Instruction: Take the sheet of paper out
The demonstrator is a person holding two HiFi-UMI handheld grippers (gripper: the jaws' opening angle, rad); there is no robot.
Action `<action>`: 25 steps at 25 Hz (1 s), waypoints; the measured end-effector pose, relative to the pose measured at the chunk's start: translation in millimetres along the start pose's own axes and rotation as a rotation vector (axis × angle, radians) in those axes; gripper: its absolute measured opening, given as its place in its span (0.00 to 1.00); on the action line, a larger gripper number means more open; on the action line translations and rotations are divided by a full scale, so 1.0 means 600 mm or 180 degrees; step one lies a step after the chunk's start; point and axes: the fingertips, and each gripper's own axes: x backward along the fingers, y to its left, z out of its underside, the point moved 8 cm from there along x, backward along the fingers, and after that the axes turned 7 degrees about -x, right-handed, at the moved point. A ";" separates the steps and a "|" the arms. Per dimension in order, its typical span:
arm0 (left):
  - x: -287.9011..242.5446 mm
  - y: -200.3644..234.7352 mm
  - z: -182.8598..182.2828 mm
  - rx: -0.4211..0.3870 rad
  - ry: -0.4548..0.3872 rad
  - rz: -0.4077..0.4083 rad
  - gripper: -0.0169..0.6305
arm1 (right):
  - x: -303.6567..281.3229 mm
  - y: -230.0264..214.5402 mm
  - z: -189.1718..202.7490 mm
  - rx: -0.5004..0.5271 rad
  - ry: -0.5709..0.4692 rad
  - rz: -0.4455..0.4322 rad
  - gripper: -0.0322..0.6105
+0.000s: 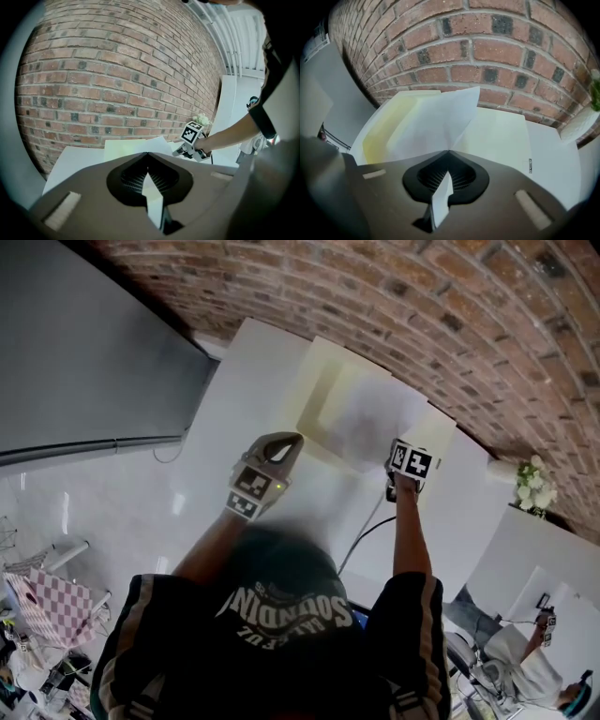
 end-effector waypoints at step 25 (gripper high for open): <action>0.062 -0.032 -0.017 -0.0118 -0.0267 0.0113 0.04 | 0.126 -0.017 0.062 -0.0205 -0.0483 0.0208 0.05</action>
